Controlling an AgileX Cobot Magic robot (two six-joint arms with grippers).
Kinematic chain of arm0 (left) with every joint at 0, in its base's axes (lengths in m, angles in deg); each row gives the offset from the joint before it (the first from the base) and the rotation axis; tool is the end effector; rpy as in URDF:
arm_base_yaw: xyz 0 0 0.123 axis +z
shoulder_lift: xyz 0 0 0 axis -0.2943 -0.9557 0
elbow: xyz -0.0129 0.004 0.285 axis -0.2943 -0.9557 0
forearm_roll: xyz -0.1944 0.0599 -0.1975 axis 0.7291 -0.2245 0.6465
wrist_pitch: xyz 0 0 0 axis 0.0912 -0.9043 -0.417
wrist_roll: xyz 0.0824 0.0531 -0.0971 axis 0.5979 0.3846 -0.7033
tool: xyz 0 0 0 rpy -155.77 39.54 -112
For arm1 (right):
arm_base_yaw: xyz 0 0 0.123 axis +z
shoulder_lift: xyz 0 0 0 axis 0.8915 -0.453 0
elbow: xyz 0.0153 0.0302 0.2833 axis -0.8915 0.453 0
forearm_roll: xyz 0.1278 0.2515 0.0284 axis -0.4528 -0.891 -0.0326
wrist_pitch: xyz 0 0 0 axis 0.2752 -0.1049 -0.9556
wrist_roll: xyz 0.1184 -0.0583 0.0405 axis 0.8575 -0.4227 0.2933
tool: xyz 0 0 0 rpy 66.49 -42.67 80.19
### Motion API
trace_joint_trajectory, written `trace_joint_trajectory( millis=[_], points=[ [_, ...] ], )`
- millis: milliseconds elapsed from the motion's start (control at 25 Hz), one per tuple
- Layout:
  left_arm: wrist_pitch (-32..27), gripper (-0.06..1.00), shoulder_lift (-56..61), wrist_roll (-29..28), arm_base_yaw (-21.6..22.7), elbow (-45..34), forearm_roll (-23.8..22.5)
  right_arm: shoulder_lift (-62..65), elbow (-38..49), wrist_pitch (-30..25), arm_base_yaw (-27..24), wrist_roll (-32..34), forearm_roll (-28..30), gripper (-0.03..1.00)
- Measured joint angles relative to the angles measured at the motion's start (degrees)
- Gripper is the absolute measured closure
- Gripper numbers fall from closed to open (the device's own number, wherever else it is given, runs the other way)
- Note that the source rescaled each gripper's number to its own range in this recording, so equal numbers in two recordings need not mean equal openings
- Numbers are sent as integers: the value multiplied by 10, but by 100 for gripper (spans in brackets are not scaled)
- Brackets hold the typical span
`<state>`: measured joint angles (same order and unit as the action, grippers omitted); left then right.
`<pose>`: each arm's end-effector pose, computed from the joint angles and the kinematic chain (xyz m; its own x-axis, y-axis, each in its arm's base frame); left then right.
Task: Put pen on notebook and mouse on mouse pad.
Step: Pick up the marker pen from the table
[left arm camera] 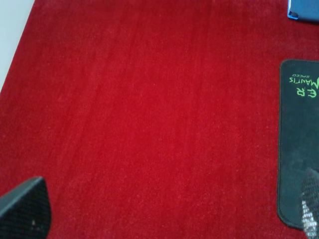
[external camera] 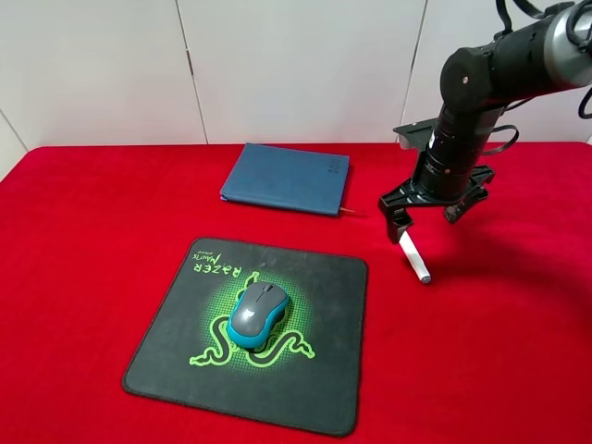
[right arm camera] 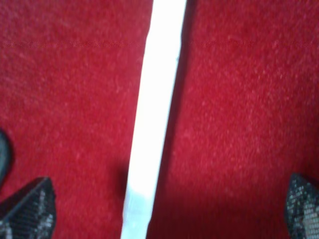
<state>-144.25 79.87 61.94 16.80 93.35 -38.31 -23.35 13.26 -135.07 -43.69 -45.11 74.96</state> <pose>0.0653 0.0105 0.2701 -0.4511 0.0402 -0.8915 -0.0474 0.9965 0.0689 0.3863 0.1322 0.0879 -0.9139 -0.3752 -0.1548 -0.3748 0.9265 -0.0328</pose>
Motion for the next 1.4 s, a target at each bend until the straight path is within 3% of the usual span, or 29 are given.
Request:
trace_joint_trajectory(
  millis=[560,960,1240,1400],
  points=[
    [0,-5,0,0,0,0,0,-47,0,42,0,3,0,-3],
    [0,-5,0,0,0,0,0,-54,0,43,0,3,0,-3],
    [0,-5,0,0,0,0,0,-54,0,45,0,3,0,19],
    [0,-5,0,0,0,0,0,-54,0,49,0,3,0,42]
  ],
)
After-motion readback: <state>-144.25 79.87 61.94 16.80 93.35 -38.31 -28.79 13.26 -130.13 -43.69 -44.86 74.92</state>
